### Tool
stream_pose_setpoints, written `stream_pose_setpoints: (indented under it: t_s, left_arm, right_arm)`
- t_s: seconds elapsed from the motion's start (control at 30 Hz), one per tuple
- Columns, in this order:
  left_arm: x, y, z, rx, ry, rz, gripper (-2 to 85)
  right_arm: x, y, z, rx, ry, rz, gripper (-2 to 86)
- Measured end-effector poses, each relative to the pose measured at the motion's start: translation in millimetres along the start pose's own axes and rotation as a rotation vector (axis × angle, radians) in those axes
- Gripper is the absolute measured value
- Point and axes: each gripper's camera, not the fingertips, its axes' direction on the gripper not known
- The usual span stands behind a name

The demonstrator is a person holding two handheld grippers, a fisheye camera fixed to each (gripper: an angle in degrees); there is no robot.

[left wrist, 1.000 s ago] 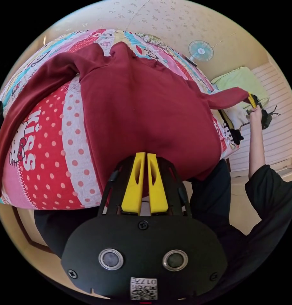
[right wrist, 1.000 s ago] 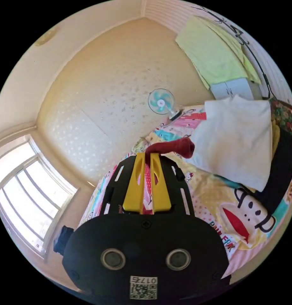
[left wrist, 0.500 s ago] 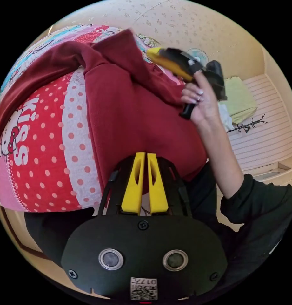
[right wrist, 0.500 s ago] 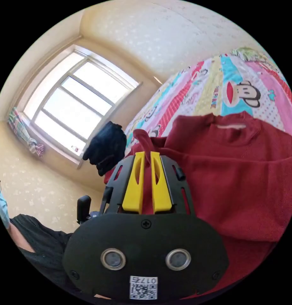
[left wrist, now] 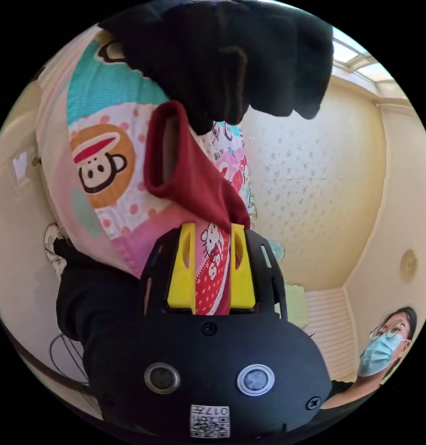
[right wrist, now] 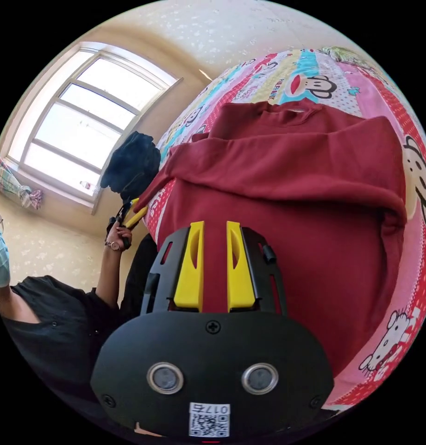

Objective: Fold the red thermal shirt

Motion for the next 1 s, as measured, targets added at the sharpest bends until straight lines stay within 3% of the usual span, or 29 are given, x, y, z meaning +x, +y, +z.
stream_pose_setpoints:
  t_s: [0.17,0.3,0.37,0.53,0.63,0.8,0.9,1.0]
  left_arm:
    - [-27,-5,-12,0.176,0.133,-0.047,7.5]
    - [1,-10,-20,0.170,0.130,-0.002,3.9]
    - [75,-3,-46,0.195,0.063,0.235,3.9]
    - [204,15,-100,0.330,-0.084,0.605,3.8]
    - [248,10,-80,0.189,-0.111,0.699,3.9]
    - [318,53,11,-0.017,0.003,0.869,3.9]
    - [365,110,101,-0.199,0.060,1.013,3.9]
    - [383,178,211,-0.468,0.101,1.057,4.1]
  right_arm:
    - [24,28,2,0.051,-0.085,0.100,7.5]
    - [36,38,-3,0.090,-0.127,0.130,7.0]
    - [39,38,-6,0.087,-0.126,0.123,6.8]
    - [57,39,-12,0.096,-0.162,0.115,4.8]
    - [75,45,-7,0.093,-0.183,0.155,2.8]
    - [100,58,-7,0.104,-0.385,0.162,1.0]
    - [113,61,-10,0.049,-0.575,0.145,0.7]
    - [118,67,-28,0.048,-0.614,0.126,0.7]
